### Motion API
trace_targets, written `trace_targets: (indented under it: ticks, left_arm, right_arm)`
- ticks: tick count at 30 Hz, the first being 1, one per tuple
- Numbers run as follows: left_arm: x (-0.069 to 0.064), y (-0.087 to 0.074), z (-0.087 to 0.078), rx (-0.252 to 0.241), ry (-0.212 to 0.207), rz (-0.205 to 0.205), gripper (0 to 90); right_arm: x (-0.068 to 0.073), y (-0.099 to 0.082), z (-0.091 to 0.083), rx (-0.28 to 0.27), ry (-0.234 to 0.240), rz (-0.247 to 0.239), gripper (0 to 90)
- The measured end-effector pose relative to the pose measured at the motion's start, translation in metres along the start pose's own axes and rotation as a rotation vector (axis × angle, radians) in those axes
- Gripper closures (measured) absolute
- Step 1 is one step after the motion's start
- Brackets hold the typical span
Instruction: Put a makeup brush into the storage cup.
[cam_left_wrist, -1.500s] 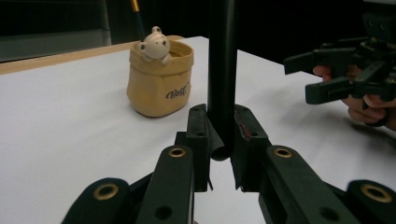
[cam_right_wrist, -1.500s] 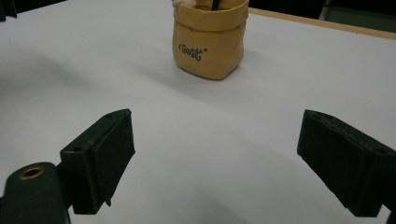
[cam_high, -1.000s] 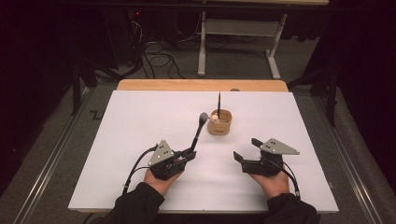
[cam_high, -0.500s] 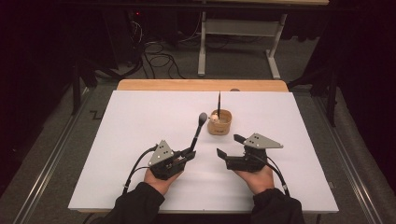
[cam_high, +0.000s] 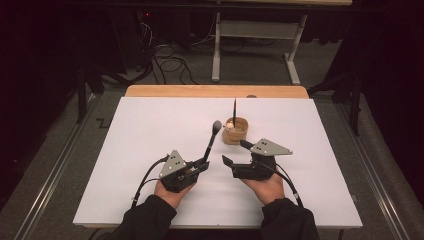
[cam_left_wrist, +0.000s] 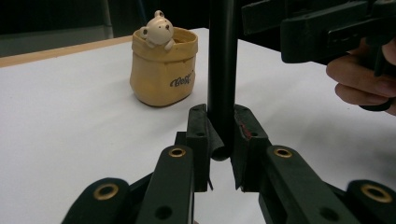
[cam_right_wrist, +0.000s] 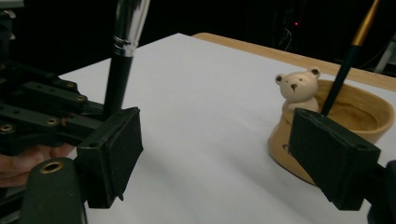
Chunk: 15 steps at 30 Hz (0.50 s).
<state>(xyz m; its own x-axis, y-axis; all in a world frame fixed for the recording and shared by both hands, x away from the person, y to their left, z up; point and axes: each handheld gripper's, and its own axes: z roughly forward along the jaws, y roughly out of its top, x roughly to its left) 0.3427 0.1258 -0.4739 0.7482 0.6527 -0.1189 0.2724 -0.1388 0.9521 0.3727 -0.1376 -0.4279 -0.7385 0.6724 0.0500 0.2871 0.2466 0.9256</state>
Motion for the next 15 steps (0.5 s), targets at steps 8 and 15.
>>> trace_targets:
  ticks: [8, 15]
  left_arm:
    - [0.000, 0.000, 0.000, -0.004, 0.000, 0.002, 79.0]
    - [-0.003, -0.001, 0.001, -0.005, -0.004, 0.001, 79.0]
  right_arm:
    - [0.010, 0.001, 0.003, -0.018, 0.042, -0.003, 18.6]
    - [0.015, -0.002, 0.004, -0.037, 0.067, 0.008, 20.1]
